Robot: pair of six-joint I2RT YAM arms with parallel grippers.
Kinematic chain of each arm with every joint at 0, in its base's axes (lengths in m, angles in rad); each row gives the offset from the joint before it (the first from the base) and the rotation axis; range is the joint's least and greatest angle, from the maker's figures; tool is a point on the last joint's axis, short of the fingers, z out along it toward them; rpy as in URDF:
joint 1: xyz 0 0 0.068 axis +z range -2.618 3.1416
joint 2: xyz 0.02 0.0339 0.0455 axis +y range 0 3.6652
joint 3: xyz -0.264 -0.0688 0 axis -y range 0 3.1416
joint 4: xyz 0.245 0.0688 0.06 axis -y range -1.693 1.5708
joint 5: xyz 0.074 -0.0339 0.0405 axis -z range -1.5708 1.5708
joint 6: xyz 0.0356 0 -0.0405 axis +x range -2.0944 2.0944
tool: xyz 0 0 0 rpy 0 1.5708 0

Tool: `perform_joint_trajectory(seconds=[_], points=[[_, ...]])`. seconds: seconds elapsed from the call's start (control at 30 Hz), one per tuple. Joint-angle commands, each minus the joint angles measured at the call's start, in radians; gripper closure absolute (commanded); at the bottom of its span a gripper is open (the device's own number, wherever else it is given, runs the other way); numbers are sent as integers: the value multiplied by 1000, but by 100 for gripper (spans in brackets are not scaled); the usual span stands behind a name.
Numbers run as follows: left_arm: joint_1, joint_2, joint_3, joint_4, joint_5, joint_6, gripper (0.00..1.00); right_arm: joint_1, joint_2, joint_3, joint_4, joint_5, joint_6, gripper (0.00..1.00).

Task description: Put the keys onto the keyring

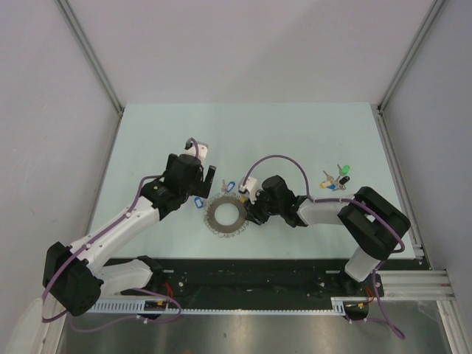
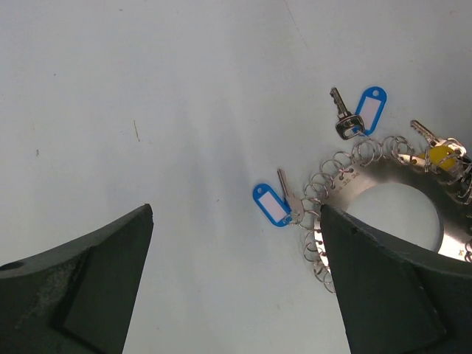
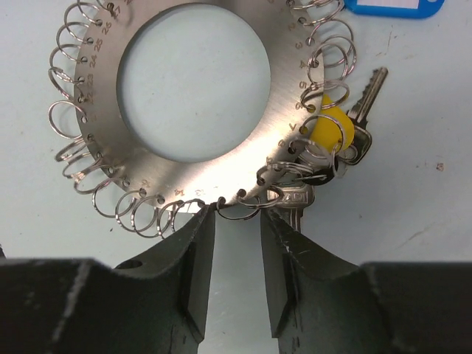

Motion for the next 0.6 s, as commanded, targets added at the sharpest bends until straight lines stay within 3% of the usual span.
perform_joint_trajectory(seconds=[0.0,0.33,0.57], points=[[6,0,7,10,-19,16,0,9,-9,31,-5,18,-31,65],[6,-2,7,10,-2,17,0,9,-86,31,-65,18,-31,94],[6,-45,-7,44,94,39,0,6,-193,33,-83,9,-25,100]])
